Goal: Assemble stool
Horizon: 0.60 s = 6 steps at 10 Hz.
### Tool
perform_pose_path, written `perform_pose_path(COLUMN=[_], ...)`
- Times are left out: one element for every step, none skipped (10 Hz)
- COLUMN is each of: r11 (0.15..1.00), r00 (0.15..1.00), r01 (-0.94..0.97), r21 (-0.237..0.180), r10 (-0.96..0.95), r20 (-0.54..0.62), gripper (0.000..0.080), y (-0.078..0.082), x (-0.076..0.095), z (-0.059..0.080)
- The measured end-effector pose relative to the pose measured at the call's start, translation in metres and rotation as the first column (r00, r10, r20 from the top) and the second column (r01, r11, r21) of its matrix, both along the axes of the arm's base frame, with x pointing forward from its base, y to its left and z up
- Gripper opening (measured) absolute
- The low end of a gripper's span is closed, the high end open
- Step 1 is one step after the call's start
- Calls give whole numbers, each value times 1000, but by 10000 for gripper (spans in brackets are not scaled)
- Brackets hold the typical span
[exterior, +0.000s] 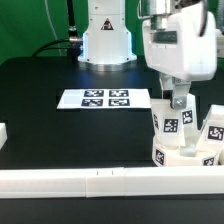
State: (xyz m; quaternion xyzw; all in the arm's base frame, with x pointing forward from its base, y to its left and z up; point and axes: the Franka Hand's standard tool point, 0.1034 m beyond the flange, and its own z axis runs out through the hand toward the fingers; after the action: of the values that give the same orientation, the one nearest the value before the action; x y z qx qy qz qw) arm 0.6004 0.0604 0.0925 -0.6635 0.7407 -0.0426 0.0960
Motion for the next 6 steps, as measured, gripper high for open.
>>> perform_pose_path(r11=[997, 986, 973, 970, 971, 972], r00=[998, 988, 976, 974, 975, 975], r01=[69, 153, 216, 227, 224, 220], r21=[33, 66, 83, 85, 84, 85], r10=[-69, -153, -215, -226, -222, -219], r20=[-14, -16, -21, -23, -22, -23], gripper=[333, 333, 333, 333, 343, 343], y=[-2, -3, -3, -3, -2, -2], x=[0, 1, 1, 1, 1, 1], z=[0, -1, -1, -1, -1, -1])
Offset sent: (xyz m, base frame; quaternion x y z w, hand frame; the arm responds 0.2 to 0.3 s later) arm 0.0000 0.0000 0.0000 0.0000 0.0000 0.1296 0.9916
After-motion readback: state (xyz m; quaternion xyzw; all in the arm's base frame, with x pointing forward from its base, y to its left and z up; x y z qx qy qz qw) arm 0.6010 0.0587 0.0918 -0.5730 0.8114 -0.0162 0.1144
